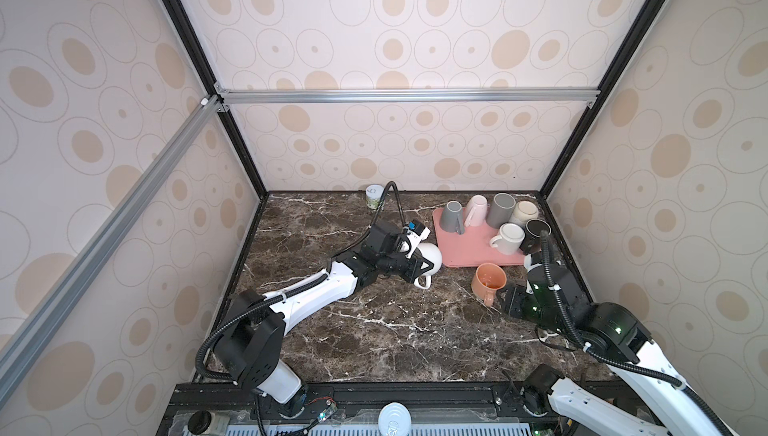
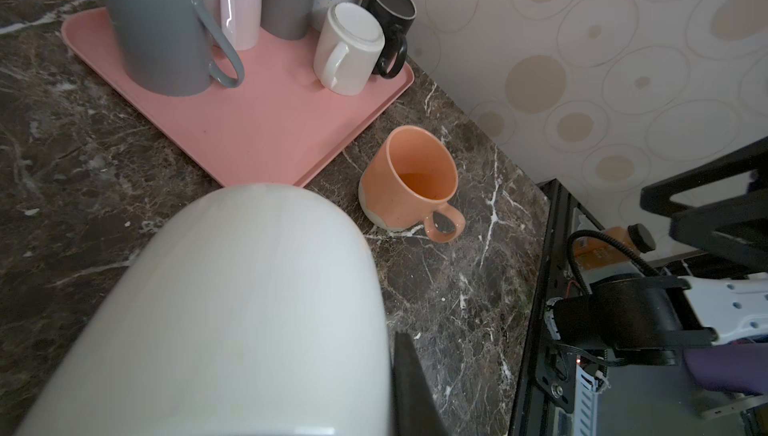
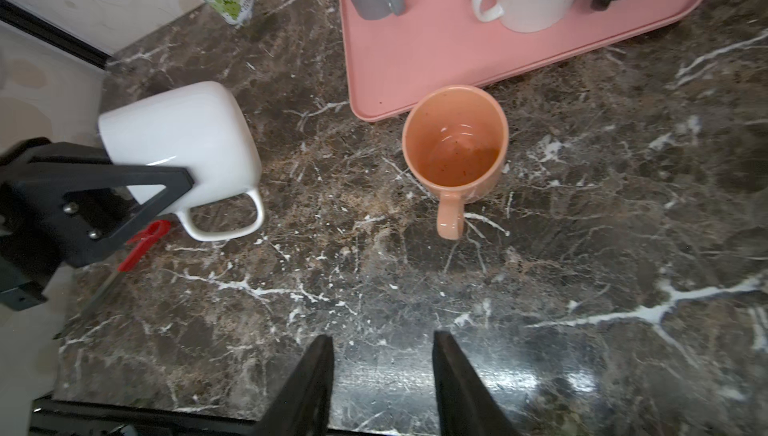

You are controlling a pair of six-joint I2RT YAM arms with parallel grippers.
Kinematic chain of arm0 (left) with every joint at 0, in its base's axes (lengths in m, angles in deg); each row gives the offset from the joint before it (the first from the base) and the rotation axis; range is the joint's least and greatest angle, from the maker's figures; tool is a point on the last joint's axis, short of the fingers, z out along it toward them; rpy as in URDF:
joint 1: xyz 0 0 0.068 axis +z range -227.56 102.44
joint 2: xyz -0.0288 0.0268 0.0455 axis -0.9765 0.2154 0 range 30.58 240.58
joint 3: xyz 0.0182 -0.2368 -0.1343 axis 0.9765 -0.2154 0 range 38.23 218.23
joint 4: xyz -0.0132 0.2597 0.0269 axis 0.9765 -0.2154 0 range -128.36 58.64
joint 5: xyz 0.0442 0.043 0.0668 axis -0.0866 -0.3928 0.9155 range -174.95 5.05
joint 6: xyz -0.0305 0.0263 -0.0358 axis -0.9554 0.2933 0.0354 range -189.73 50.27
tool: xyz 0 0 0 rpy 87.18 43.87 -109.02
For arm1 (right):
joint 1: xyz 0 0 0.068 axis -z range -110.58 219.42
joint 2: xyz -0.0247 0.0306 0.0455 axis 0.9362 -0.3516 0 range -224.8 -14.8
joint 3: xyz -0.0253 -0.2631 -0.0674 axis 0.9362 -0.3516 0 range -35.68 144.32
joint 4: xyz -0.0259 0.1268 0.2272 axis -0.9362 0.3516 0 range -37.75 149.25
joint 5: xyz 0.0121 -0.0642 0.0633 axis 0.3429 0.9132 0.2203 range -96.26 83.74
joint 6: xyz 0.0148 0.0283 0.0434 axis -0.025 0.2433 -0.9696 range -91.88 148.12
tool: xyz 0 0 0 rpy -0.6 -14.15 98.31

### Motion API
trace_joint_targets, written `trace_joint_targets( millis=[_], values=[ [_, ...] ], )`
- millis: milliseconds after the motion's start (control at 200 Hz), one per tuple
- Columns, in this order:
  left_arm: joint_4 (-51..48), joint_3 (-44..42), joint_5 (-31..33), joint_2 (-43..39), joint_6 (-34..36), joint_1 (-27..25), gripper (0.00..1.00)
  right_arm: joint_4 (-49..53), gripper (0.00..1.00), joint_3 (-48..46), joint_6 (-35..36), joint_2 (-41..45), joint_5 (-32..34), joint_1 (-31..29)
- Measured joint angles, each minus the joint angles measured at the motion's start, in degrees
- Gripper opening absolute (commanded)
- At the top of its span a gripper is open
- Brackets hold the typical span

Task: Turn the mug right side up
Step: 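Lower the white mug upright beside the orange mug with the left gripper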

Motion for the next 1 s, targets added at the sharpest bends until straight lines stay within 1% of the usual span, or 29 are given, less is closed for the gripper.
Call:
trace_joint_targets(
  millis=[170,275,410,595,780,1000],
  values=[
    [-4.1,3.3,5.2,4.6,3.3,-4.7,0.00,3.3,0.46,4.6,1.2,-6.8,4.3,0.4],
    [-6.5,5.3,6.8,7.6,4.2,-6.9,0.00,3.8,0.46,4.7,2.1,-8.8,4.8,2.7],
    [-7.6,7.8,7.8,11.5,4.7,-9.5,0.00,3.5,0.46,4.4,3.6,-8.8,3.5,9.0],
    [-8.9,13.7,9.2,18.4,4.7,-12.6,0.00,3.2,0.46,2.7,5.8,-7.8,0.5,17.2],
    [-11.8,20.3,12.5,23.9,4.7,-13.7,0.00,2.3,0.46,1.3,8.2,-7.6,-2.7,22.6],
    [-14.8,24.9,15.1,26.9,4.6,-14.0,0.04,0.5,0.46,-0.6,10.1,-8.0,-5.9,25.3]
  ],
)
